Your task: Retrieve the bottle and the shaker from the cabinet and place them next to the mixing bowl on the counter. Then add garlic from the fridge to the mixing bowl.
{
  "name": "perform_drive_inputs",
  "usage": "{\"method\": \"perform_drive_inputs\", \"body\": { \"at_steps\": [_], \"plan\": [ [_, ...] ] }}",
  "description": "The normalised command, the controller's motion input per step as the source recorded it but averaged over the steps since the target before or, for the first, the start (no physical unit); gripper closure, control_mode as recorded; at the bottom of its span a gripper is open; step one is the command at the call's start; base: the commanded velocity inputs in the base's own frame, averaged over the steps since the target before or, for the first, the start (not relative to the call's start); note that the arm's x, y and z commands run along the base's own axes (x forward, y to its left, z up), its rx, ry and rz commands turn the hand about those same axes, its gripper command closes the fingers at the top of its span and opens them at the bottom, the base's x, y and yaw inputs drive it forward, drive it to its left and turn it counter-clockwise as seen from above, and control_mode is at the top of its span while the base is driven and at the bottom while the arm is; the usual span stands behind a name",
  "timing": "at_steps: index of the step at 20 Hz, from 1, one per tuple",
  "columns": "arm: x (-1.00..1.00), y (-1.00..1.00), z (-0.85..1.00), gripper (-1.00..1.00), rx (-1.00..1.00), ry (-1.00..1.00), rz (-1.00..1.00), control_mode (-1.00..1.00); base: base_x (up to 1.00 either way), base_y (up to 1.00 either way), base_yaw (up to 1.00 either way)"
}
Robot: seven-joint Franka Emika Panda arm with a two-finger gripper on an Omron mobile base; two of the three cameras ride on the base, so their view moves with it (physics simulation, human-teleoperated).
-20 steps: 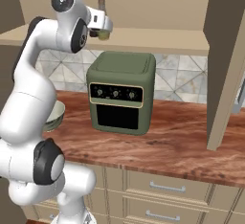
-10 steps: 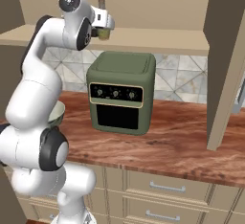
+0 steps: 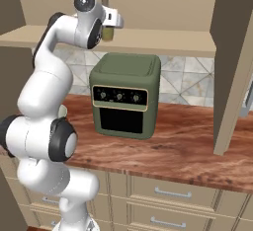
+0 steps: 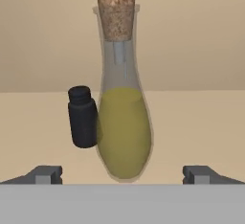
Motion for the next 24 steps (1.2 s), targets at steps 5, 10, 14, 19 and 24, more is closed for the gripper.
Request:
{"method": "perform_drive_inputs", "body": {
  "at_steps": [5,10,14,19,24],
  "plan": [
    [0.29,0.00,0.00,-1.00,0.00,0.00,0.01,-1.00,0.00,0.00,0.00],
    [0.33,0.00,0.00,-1.00,0.00,0.01,0.00,-1.00,0.00,0.00,0.00],
    [0.22,0.00,0.00,-1.00,0.00,0.00,0.00,-1.00,0.00,0.00,0.00],
    [0.17,0.00,-0.01,-1.00,0.00,0.00,0.00,-1.00,0.00,0.00,0.00],
    [0.18,0.00,-0.09,-1.00,0.00,0.00,0.00,-1.00,0.00,0.00,0.00]
  ]
}}
